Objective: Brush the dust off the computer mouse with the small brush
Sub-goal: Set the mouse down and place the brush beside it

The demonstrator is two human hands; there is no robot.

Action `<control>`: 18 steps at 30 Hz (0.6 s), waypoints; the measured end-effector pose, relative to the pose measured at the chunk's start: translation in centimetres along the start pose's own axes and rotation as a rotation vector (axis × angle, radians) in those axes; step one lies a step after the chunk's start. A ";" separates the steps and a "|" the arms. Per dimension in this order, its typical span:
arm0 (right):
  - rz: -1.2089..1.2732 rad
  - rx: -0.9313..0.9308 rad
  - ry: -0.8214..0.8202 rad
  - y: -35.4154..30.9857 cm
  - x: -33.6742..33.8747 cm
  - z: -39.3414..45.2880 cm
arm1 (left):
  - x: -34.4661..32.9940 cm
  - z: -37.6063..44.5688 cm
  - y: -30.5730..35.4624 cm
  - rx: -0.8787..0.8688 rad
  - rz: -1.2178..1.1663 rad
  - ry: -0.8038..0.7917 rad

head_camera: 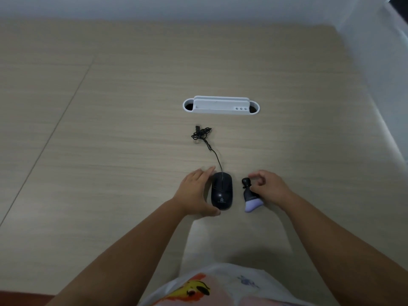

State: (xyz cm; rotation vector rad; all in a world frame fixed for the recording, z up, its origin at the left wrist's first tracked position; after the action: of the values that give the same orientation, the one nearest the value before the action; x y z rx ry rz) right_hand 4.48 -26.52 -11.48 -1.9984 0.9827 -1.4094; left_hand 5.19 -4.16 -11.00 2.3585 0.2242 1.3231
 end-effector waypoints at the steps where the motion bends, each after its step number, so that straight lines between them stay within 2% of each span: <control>1: 0.014 0.001 0.023 0.2 -0.1 -0.1 | 0.0 -0.1 0.0 0.004 -0.006 -0.003; 5: 0.117 -0.012 0.099 0.8 -0.2 -0.8 | -0.1 -0.4 0.0 0.003 -0.009 -0.014; 9: 0.114 -0.002 0.140 0.9 0.1 -1.2 | -0.2 -0.8 0.0 0.003 -0.009 -0.019; 15: -0.165 0.102 0.113 -1.3 -1.2 -2.2 | -0.1 -1.0 0.2 0.005 0.004 -0.005; 18: -0.204 0.073 0.215 -1.1 -1.1 -2.8 | 0.0 -1.1 0.4 0.002 0.021 -0.001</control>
State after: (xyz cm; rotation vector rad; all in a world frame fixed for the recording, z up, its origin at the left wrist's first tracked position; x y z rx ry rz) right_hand 1.89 -24.93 -10.35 -1.9686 0.8189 -1.7746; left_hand 4.26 -4.24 -10.36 2.3690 0.2016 1.3320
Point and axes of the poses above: each hand's wrist, its own z-axis towards the middle knuckle, its own x-axis out of the back of the hand, y = z × x, the point moved 10 cm from there along z, towards the middle knuckle, and after that the axes turned 10 degrees about x, right-handed, at the moved point
